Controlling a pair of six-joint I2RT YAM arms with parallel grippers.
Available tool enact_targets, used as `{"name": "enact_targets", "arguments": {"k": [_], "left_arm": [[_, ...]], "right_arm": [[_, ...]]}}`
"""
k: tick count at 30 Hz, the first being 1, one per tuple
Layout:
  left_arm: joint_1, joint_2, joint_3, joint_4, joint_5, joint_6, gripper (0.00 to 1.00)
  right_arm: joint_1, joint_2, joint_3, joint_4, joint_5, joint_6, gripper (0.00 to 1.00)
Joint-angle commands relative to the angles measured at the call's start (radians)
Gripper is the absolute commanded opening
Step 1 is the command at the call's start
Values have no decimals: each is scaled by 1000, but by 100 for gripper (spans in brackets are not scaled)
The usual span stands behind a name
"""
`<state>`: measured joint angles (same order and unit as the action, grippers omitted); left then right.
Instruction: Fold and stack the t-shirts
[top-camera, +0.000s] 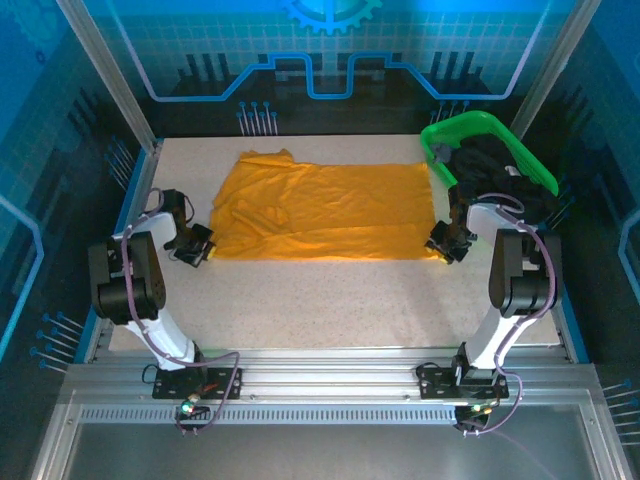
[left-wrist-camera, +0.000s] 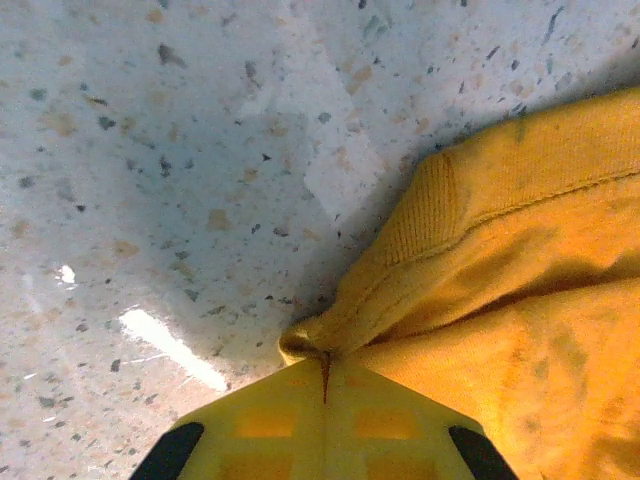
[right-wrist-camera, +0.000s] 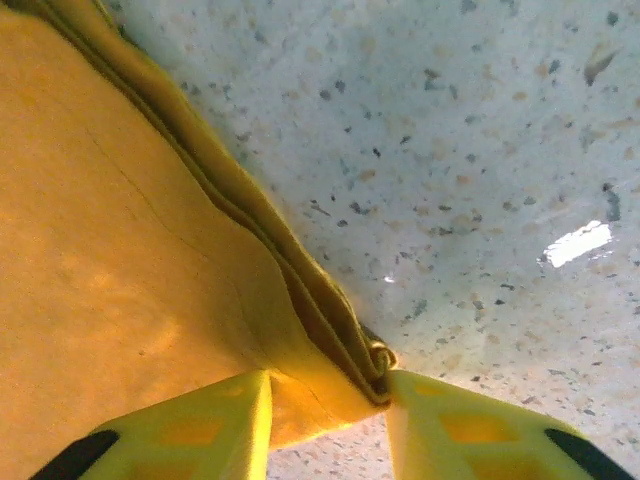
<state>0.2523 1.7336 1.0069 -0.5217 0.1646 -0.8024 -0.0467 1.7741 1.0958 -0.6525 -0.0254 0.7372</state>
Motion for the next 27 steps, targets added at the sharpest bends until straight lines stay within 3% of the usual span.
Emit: {"name": "enact_targets", "arguments": {"k": [1,4,6,15,27], "left_arm": [[2,-60,-7,-52,-43,12,0],[4,-88,-17,-72,-56,11,0],[4,-111,-26,-89,-66,4,0],[5,-272,-179,-162,-107,-152,0],[7,-504,-353,-310,-226,-262,0]], "right_arm": [[6,41,27,-14,23,-8,26],[14,51,25,-34,48,-8,7],[21,43,20,-54,74,-2,0],[69,-69,-50,-180,182,55,0],[84,-238,-281,-236,192,130,0]]}}
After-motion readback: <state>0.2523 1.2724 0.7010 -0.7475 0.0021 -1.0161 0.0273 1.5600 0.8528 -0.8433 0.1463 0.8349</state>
